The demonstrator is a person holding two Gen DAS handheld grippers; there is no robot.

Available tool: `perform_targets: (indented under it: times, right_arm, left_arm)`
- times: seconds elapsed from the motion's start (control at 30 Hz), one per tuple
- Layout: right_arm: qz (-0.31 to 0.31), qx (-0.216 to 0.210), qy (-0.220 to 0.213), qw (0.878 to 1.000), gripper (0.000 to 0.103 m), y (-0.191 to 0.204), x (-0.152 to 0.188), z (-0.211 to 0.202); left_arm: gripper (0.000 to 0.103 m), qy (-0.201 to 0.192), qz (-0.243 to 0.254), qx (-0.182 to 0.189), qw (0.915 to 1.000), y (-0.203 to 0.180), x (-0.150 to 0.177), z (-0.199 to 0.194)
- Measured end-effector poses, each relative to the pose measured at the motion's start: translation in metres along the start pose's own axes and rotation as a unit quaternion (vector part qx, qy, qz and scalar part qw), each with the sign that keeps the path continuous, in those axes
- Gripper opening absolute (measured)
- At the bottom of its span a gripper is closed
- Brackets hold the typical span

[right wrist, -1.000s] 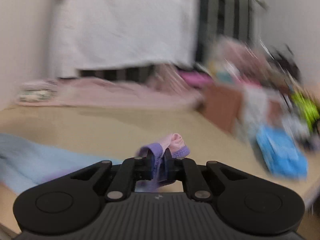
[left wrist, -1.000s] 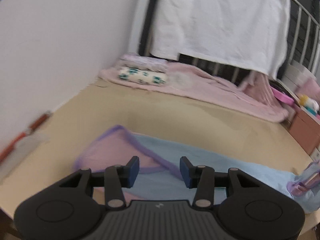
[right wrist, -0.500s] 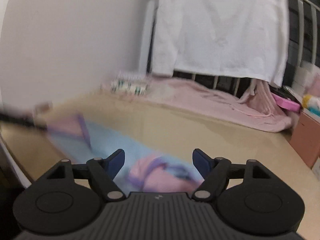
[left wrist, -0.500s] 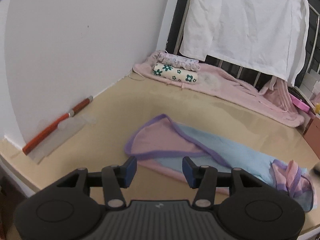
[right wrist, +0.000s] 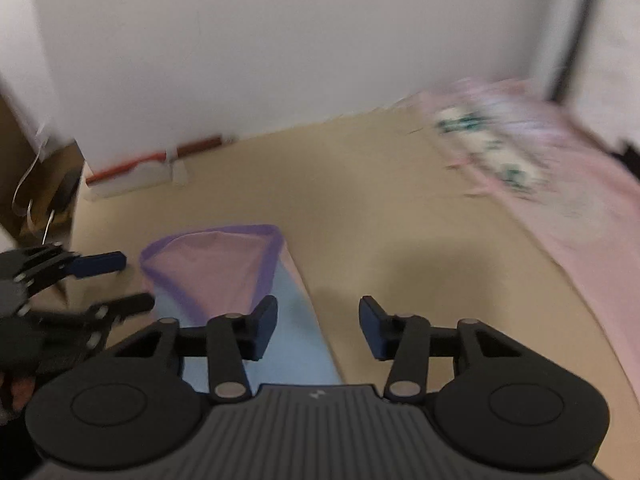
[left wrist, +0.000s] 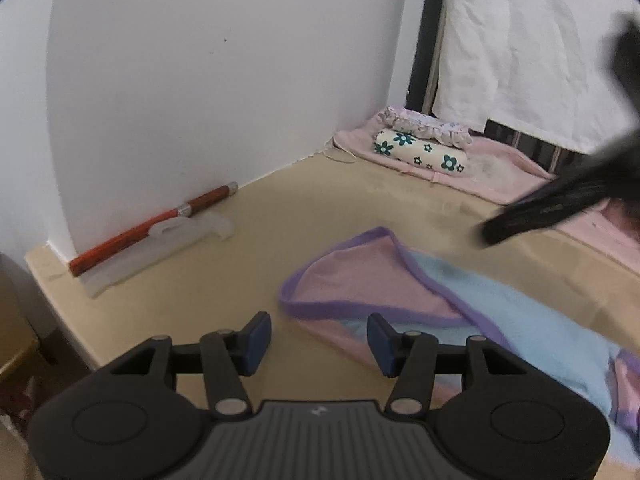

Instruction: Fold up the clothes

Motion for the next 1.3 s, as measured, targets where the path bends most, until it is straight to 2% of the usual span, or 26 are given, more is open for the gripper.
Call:
perform_targets:
  times: [0.07,0.13,0.17,0.2,0.27,0.33,0.4,0.43,0.47,0.5,0.57,0.6,0.63,0.67,0.7,0.73,0.77,0.8,0.87,0.93,0.97,1.07,1.13,1.2,1.27,1.3]
  right_arm:
    - [-0.010,-0.052,0.037,0.998,0.046,-0.005,-0.017,0.037]
    - [-0.013,-0.076,0.052,0.996,0.046,0.003,-0.013,0.052]
    - [-0.015,-0.079,0.057,0.995,0.028,0.005,-0.009,0.056]
    - [-0.012,-0.078,0.057,0.995,0.005,0.004,-0.007,0.057]
    - [-0.004,-0.070,0.055,0.996,0.001,-0.001,-0.002,0.059]
    - [0.018,-0.023,0.040,0.999,0.001,-0.020,-0.002,0.058]
    - [0.063,0.048,0.028,0.996,0.001,-0.054,0.000,0.050]
    - [0.099,0.095,0.021,0.990,0.001,-0.080,0.004,0.042]
    - [0.135,0.141,0.015,0.981,0.001,-0.106,0.008,0.034]
    - [0.173,0.189,0.008,0.967,0.001,-0.133,0.013,0.024]
    - [0.251,0.292,0.000,0.923,0.005,-0.193,0.035,0.000]
    - [0.277,0.321,0.004,0.906,0.006,-0.213,0.047,-0.011]
    - [0.298,0.327,0.000,0.897,0.006,-0.223,0.057,-0.026]
    - [0.315,0.312,-0.017,0.896,0.008,-0.223,0.061,-0.043]
    - [0.326,0.295,-0.036,0.897,0.016,-0.220,0.065,-0.063]
    - [0.324,0.274,-0.060,0.904,0.026,-0.208,0.064,-0.086]
    - [0.319,0.253,-0.085,0.909,0.048,-0.194,0.064,-0.110]
    - [0.304,0.238,-0.113,0.916,0.058,-0.176,0.063,-0.135]
    - [0.277,0.205,-0.150,0.927,0.059,-0.136,0.077,-0.175]
    - [0.281,0.185,-0.145,0.930,0.059,-0.103,0.109,-0.179]
    - [0.283,0.175,-0.142,0.932,0.059,-0.086,0.125,-0.181]
    - [0.289,0.144,-0.135,0.937,0.055,-0.036,0.173,-0.188]
    - [0.290,0.135,-0.138,0.937,0.040,-0.010,0.193,-0.186]
    - [0.306,0.133,-0.140,0.932,0.012,0.003,0.203,-0.182]
    - [0.323,0.135,-0.138,0.927,0.004,0.013,0.212,-0.181]
    - [0.324,0.136,-0.139,0.926,0.003,0.023,0.216,-0.185]
  left_arm:
    - [0.014,0.005,0.008,0.008,0.9999,-0.002,-0.002,0.006]
    - [0.009,0.012,0.017,0.021,0.9996,-0.002,-0.004,0.012]
    - [0.005,0.015,0.017,0.026,0.9994,-0.001,-0.005,0.014]
    - [0.004,0.017,0.017,0.030,0.9993,-0.001,-0.006,0.018]
    - [0.003,0.023,0.025,0.038,0.9987,-0.005,-0.012,0.031]
    - [0.003,0.032,0.025,0.065,0.9971,-0.019,-0.025,0.054]
    - [0.003,0.038,0.016,0.094,0.9947,-0.047,-0.047,0.085]
    - [0.006,0.036,0.003,0.102,0.9941,-0.061,-0.059,0.099]
    - [0.015,0.035,-0.011,0.110,0.9933,-0.075,-0.071,0.113]
    - [0.018,0.033,-0.025,0.117,0.9923,-0.089,-0.082,0.127]
    - [0.030,0.039,-0.059,0.144,0.9870,-0.109,-0.097,0.128]
    - [0.032,0.038,-0.069,0.164,0.9833,-0.116,-0.099,0.120]
    - [0.042,0.034,-0.076,0.185,0.9791,-0.122,-0.100,0.109]
    - [0.054,0.030,-0.071,0.208,0.9752,-0.127,-0.096,0.094]
    - [0.057,0.029,-0.054,0.229,0.9715,-0.132,-0.088,0.079]
    - [0.058,0.035,-0.032,0.249,0.9674,-0.136,-0.076,0.064]
    - [0.058,0.044,-0.014,0.276,0.9600,-0.141,-0.062,0.047]
    - [0.058,0.055,0.000,0.307,0.9502,-0.146,-0.047,0.029]
    - [0.058,0.074,0.021,0.370,0.9258,-0.156,-0.019,-0.008]
    - [0.058,0.094,0.032,0.402,0.9103,-0.169,0.007,-0.032]
    - [0.058,0.104,0.045,0.402,0.9087,-0.175,0.019,-0.040]
    - [0.058,0.094,0.072,0.381,0.9170,-0.184,0.037,-0.051]
    - [0.056,0.088,0.073,0.374,0.9202,-0.187,0.041,-0.054]
    - [0.050,0.091,0.083,0.367,0.9219,-0.188,0.041,-0.057]
    - [0.037,0.102,0.093,0.373,0.9174,-0.187,0.042,-0.064]
    - [0.035,0.106,0.099,0.377,0.9148,-0.186,0.043,-0.070]
Point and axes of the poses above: each gripper's, at about its wrist camera, not at the fingertips, and z roughly the way its jaws point, y to its left, x to its underside, the point moved 8 cm from there along z, roughly the way its jaws point, and after that the axes turned 15 degrees about -y, right-handed, at the moved point
